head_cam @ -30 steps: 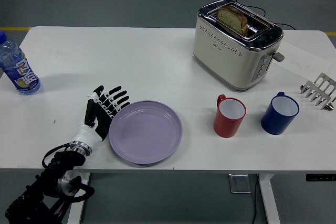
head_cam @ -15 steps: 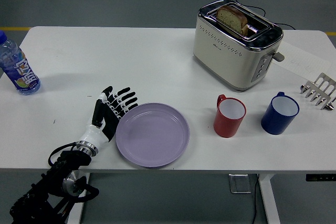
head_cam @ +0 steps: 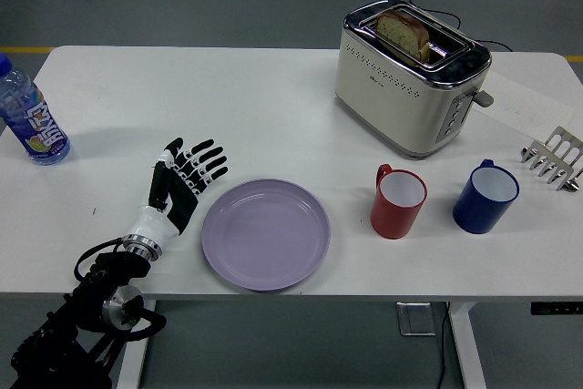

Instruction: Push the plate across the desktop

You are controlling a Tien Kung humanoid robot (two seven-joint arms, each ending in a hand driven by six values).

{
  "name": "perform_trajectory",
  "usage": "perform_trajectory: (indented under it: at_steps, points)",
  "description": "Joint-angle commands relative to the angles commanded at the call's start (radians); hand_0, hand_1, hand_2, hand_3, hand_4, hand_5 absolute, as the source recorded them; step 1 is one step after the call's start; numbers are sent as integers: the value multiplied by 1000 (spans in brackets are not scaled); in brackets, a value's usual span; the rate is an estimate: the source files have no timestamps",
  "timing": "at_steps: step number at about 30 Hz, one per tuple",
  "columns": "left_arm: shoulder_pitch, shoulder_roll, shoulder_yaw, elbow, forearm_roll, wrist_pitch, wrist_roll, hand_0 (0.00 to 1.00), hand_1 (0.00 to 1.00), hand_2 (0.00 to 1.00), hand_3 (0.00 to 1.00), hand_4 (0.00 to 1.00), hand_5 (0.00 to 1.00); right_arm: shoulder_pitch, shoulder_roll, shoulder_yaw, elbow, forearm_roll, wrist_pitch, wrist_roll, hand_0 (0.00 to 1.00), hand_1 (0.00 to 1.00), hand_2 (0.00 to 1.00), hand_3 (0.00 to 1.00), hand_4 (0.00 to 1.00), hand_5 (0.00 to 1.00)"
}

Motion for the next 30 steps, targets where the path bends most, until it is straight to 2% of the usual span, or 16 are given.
perform_trajectory:
  at_steps: [5, 9, 19, 20, 21, 26, 30]
  points:
    - [17, 0, -58, -18, 8, 7, 5, 756, 755, 715, 687, 574, 998, -5, 1, 1, 0, 1, -1, 0, 590, 526, 612, 608, 345, 549]
    - [30, 28, -105, -31, 9, 23, 15, 758, 754, 713, 687, 574, 998, -9, 1, 2, 0, 2, -2, 0, 590, 526, 611, 608, 346, 550]
    - [54, 157, -258, -50, 1, 40, 45, 758, 753, 713, 687, 575, 998, -15, 4, 5, 0, 5, -6, -3, 590, 526, 612, 608, 346, 551]
    - [55, 160, -263, -50, 1, 40, 46, 758, 753, 713, 687, 575, 998, -15, 4, 5, 0, 5, -6, -3, 590, 526, 612, 608, 346, 551]
    - [60, 177, -284, -50, 0, 42, 47, 758, 753, 713, 687, 575, 998, -17, 4, 5, 1, 6, -6, -4, 590, 526, 612, 608, 346, 551]
    - [78, 228, -359, -47, -4, 42, 52, 758, 754, 712, 687, 575, 998, -21, 5, 4, 1, 9, -6, -4, 590, 527, 612, 608, 346, 551]
    - [92, 256, -395, -48, -6, 44, 54, 761, 756, 712, 687, 573, 998, -23, 4, -1, 0, 18, -5, -1, 590, 526, 612, 608, 345, 551]
